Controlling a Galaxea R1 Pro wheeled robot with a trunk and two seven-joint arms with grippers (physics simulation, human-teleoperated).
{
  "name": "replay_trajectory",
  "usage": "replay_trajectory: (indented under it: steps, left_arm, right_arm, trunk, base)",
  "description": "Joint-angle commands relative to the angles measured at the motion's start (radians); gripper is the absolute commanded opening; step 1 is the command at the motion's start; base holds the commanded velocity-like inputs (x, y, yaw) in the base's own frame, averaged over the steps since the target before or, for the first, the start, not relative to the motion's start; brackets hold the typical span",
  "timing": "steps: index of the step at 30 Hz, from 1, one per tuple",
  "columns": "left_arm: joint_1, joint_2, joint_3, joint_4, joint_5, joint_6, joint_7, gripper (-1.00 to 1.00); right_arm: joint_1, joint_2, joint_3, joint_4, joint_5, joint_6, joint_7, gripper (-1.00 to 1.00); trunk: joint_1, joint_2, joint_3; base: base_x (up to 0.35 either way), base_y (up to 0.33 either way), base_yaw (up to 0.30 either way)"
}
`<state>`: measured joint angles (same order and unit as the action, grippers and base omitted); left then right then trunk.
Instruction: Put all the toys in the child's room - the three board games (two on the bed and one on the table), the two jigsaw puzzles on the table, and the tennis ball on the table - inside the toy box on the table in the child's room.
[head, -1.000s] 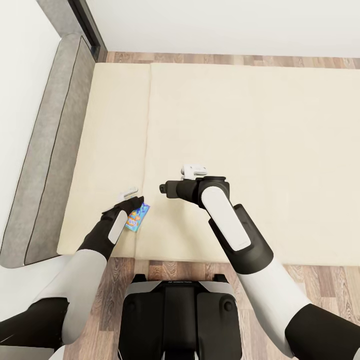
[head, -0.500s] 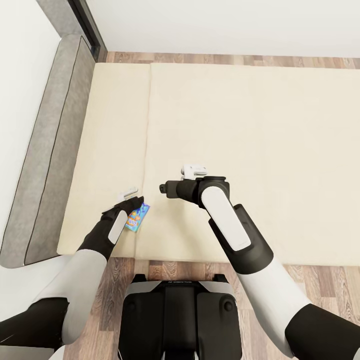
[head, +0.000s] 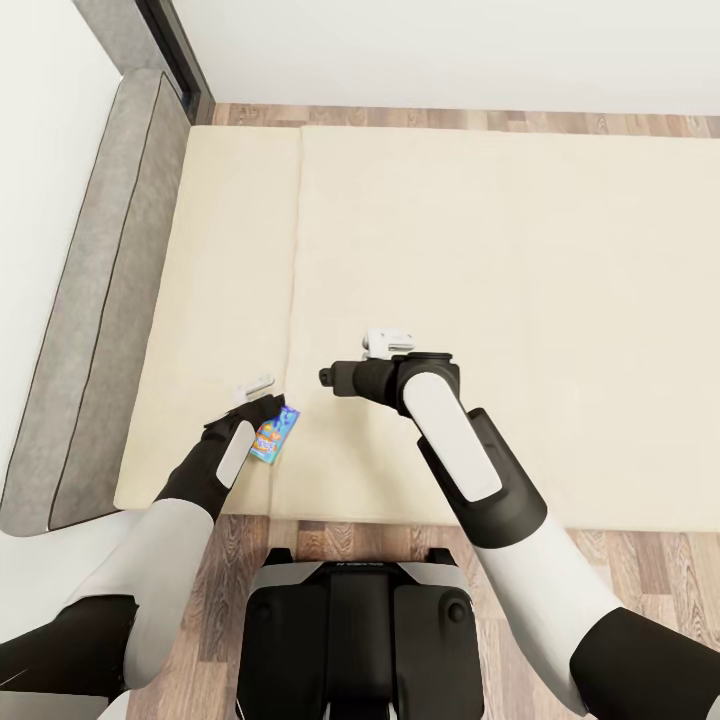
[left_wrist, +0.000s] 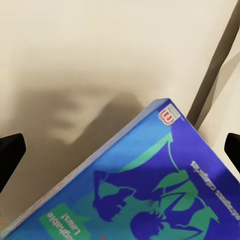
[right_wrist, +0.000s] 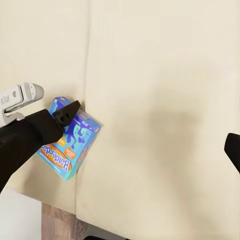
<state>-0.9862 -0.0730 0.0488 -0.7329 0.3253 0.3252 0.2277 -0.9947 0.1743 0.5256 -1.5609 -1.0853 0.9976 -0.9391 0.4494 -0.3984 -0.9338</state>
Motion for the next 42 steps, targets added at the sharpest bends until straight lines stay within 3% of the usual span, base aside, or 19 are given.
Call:
replay_trajectory:
  steps: [1,13,31,42]
  left_arm:
    - [0.0,-0.001,0.002,-0.002,0.011,0.005,0.006,1.0]
    - [0.0,-0.001,0.002,-0.002,0.011,0.01,0.011,1.0]
    - [0.0,-0.001,0.002,-0.019,0.024,0.092,0.067,1.0]
    - [0.0,-0.014,0.002,-0.037,0.024,0.126,0.095,1.0]
  right_arm:
    - [-0.001,0.0,-0.002,-0.001,-0.008,0.004,-0.01,1.0]
    - [-0.001,0.0,-0.017,-0.001,-0.008,0.004,-0.01,1.0]
    - [-0.001,0.0,-0.037,-0.001,-0.01,0.007,-0.01,1.0]
    - [-0.001,0.0,-0.041,-0.001,-0.01,0.007,-0.01,1.0]
  trunk:
    - [0.001,-0.002,-0.001]
    - [0.001,-0.002,-0.001]
    - [0.001,-0.002,-0.001]
    - [0.001,-0.002,-0.001]
  base:
    - [0.0,0.0,0.0]
    - [0.0,0.0,0.0]
    - [0.0,0.0,0.0]
    - [0.0,0.0,0.0]
